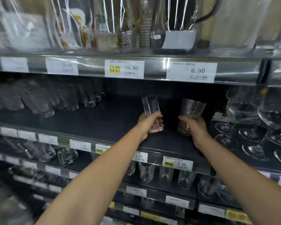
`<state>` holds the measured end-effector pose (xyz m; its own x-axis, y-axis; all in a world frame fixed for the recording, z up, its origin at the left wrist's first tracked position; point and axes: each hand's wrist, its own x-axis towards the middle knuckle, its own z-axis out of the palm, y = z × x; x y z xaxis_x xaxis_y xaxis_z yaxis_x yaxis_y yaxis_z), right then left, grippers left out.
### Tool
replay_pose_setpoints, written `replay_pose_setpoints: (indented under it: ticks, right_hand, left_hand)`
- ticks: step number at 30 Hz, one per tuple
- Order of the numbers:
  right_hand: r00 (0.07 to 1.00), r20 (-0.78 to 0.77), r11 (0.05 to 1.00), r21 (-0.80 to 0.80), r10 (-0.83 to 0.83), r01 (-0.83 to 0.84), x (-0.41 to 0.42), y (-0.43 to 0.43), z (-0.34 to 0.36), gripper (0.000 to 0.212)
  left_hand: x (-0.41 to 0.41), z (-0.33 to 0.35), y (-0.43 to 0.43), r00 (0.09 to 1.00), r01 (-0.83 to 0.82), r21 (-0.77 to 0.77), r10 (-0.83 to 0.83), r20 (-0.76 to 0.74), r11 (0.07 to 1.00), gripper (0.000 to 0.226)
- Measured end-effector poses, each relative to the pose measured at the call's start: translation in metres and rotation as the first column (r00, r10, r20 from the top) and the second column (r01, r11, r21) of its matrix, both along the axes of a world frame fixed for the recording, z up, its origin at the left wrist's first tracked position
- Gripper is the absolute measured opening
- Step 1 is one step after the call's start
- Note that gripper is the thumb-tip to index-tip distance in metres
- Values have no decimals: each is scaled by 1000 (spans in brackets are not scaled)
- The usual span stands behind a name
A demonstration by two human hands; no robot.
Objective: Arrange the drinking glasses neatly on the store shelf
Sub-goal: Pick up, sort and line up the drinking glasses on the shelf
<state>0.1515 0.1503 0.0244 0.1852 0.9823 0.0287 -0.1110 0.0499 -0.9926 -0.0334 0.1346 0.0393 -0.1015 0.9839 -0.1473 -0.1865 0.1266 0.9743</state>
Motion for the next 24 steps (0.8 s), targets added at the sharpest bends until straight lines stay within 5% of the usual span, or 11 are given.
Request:
replay_pose_setpoints:
  ticks: [7, 19, 24]
  right_hand:
    - [933, -230, 959, -4, 275, -284, -32, -67, 28, 43]
    - [762, -292, 815, 174, 579, -553, -135, -194, 31, 42]
    - [752, -243, 790, 180, 613, -586, -177, -221, 32, 78]
  left_hand:
    - [-38, 21, -92, 987, -125, 106, 134, -90, 987, 29]
    - [-132, 36, -268, 881, -447, 350, 474, 11, 823, 33]
    - [-170, 36, -305, 845, -518, 374, 529, 83, 769, 34]
